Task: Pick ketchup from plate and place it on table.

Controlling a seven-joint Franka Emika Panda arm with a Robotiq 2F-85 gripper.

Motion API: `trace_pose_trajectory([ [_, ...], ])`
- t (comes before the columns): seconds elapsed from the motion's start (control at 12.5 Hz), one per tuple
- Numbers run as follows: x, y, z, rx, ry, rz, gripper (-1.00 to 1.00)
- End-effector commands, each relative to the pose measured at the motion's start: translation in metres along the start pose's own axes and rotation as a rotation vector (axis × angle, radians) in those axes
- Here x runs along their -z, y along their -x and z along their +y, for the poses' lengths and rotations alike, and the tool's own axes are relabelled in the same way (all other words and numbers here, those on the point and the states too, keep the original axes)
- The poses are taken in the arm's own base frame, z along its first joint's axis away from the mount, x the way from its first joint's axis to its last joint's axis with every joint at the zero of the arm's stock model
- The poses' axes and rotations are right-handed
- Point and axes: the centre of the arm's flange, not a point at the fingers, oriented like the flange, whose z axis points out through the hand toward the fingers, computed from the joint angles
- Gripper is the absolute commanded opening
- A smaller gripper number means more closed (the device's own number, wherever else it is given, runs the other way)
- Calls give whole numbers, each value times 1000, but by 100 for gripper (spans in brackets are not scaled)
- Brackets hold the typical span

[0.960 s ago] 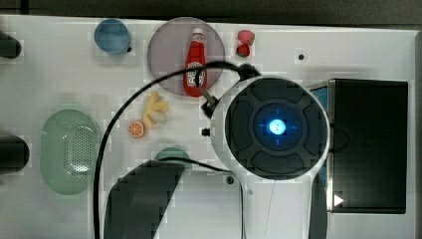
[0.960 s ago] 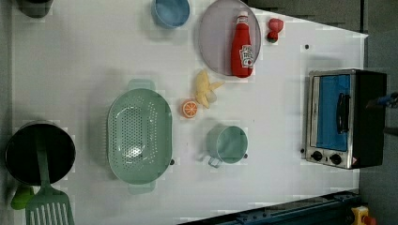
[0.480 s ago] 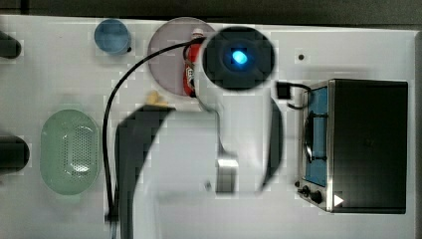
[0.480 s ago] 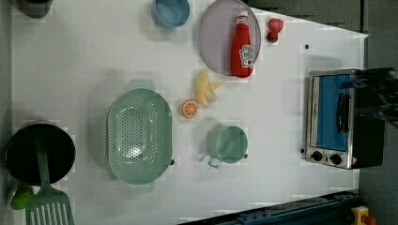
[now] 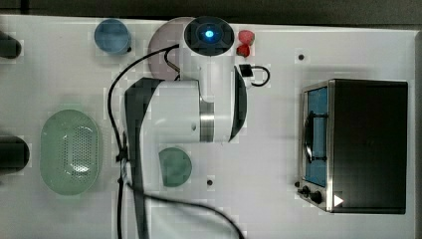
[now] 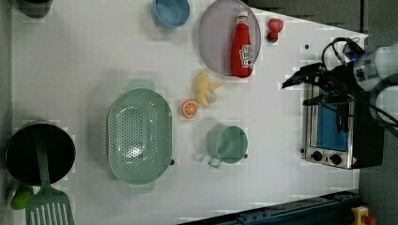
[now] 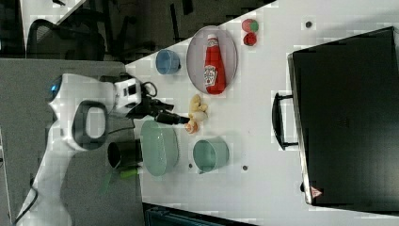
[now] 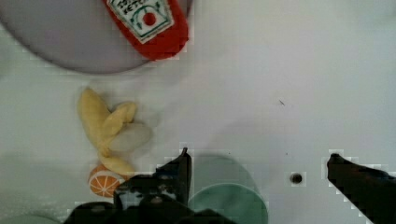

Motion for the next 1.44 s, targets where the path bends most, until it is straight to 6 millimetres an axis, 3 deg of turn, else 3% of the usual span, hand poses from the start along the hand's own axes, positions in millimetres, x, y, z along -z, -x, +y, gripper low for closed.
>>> trace_pose_trajectory([
  [0.08,20,-23,-10,214,-38,81,100],
  [0.32,-11,-46,-31,344,-20,73,100],
  [0.72,-57,-83,-77,506,16,222,100],
  [1.2,-131,-112,-97,525,-14,255,100],
  [1.44,-153,-121,-102,531,-15,263,100],
])
